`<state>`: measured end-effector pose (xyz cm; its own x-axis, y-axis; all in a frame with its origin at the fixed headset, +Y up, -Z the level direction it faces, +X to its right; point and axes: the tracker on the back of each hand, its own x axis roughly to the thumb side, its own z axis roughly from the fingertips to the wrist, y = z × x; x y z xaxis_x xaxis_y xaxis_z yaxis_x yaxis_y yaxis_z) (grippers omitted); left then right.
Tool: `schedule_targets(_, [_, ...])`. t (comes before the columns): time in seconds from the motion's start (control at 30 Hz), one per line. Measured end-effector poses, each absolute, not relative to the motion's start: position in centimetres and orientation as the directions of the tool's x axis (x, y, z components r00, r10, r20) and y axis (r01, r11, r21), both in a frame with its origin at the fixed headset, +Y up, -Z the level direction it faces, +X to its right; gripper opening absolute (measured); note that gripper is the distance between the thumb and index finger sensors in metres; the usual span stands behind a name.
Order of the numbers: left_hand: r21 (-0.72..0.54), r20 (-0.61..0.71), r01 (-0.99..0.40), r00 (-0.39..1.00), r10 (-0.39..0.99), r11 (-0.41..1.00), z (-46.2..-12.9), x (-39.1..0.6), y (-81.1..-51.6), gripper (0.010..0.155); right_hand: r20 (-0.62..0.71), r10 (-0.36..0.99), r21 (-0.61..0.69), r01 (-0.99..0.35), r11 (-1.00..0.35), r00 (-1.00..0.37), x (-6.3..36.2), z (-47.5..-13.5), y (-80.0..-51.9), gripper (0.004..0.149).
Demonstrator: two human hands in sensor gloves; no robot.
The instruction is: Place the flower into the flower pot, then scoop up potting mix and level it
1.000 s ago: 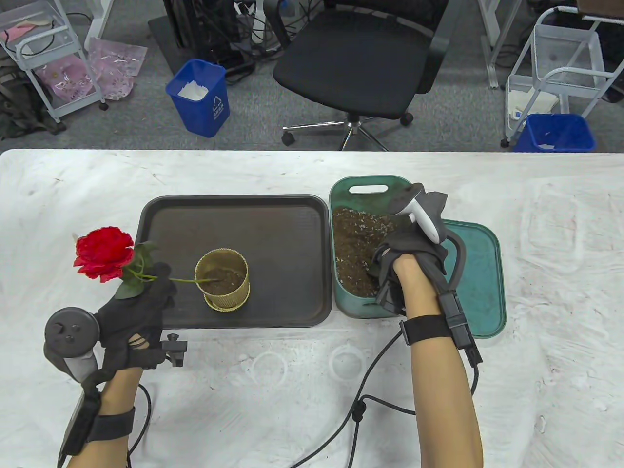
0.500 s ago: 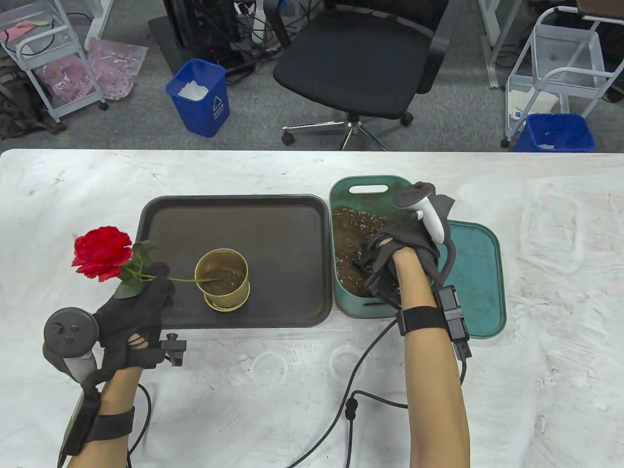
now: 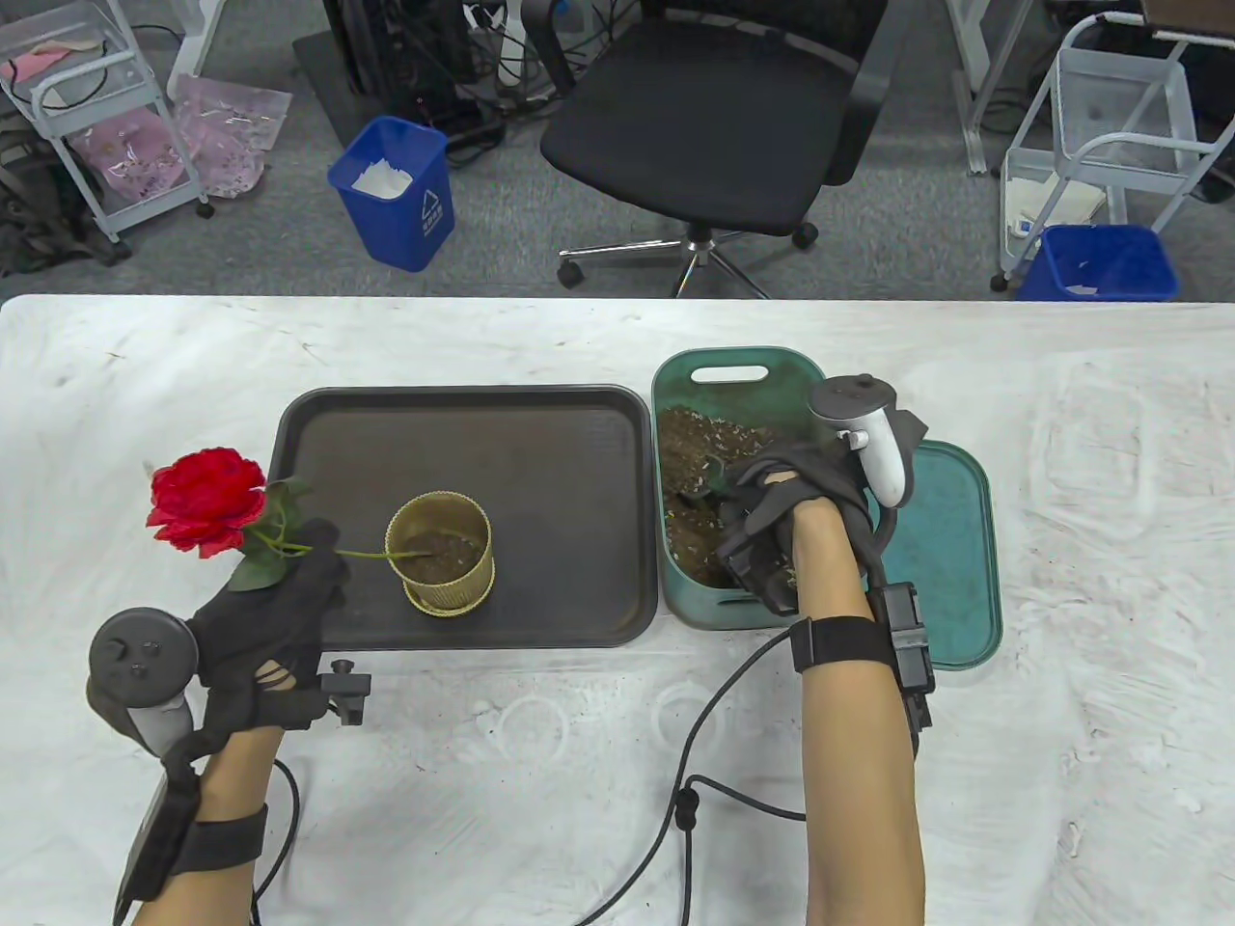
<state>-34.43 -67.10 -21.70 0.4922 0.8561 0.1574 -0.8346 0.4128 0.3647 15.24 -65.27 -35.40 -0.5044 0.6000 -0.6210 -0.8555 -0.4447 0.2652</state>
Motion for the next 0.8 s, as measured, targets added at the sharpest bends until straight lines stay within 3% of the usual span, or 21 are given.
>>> schedule_targets(0.5, [0.346, 0.17, -0.843, 0.489, 0.856, 0.412, -21.6, -34.1, -67.2, 0.043, -0.579, 0.72, 0.086, -0.907, -0.412, -0.382, 16.8, -32.1, -61.7, 0.053])
schedule_targets(0.8, [0.338, 0.18, -0.843, 0.494, 0.851, 0.418, -21.6, -33.8, -67.1, 0.043, -0.531, 0.769, 0.055, -0.92, -0.388, -0.356, 16.7, -30.9, -59.4, 0.053])
